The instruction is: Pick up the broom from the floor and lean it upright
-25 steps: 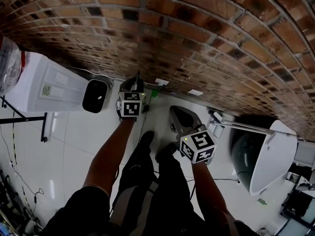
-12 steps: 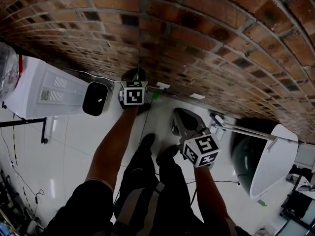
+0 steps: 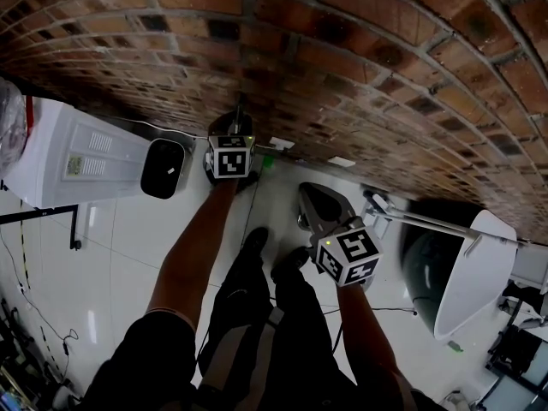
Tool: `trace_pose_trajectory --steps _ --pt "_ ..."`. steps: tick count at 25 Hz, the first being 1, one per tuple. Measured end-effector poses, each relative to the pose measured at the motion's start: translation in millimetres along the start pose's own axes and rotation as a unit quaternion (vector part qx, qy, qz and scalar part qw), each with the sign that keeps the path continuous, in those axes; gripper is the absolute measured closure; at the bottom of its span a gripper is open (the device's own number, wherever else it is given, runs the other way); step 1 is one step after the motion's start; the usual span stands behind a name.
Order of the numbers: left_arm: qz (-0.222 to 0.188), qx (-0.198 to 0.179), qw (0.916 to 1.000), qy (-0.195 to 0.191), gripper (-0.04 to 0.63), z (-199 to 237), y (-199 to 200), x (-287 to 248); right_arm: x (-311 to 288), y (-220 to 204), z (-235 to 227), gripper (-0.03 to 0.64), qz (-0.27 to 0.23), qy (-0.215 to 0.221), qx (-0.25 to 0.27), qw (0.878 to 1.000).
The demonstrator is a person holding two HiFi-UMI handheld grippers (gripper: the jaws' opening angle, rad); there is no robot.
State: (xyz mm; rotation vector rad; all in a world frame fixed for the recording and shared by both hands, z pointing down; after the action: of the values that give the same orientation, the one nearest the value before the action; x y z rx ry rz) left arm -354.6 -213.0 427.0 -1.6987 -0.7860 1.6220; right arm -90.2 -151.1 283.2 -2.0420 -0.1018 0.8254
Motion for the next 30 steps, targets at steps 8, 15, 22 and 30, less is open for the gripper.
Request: trace_pose_trajectory --steps 8,15,22,30 --pt "0.005 0.014 0.9998 -0.013 0.436 0 -6 28 1 1 1 0.615 -0.009 0.0 -0.003 1.0" --pt "-0.004 0.011 0.9986 -0.052 0.439 -13 3 94 10 13 1 0.615 -0.022 0.024 0.004 0.999" --pt "-0.071 -0.019 0.9939 -0.082 0.594 -56 17 180 44 17 9 0.615 -0.03 0.069 0.032 0.997" --pt "-0.116 -0.027 0.9843 -0.13 0.595 -121 32 263 85 3 15 0.615 -0.033 0.122 0.048 0.991"
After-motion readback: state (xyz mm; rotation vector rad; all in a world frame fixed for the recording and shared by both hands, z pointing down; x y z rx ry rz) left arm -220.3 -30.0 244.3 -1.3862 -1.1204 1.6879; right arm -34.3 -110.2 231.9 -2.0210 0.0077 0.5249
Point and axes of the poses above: the fingertips, and each gripper's own axes: x backward along the fingers, z to its left, y out of its top, the point moved 10 cm from there along x, backward along the fingers, and after that the axes turned 8 degrees about -x, right-handed, at the moved point
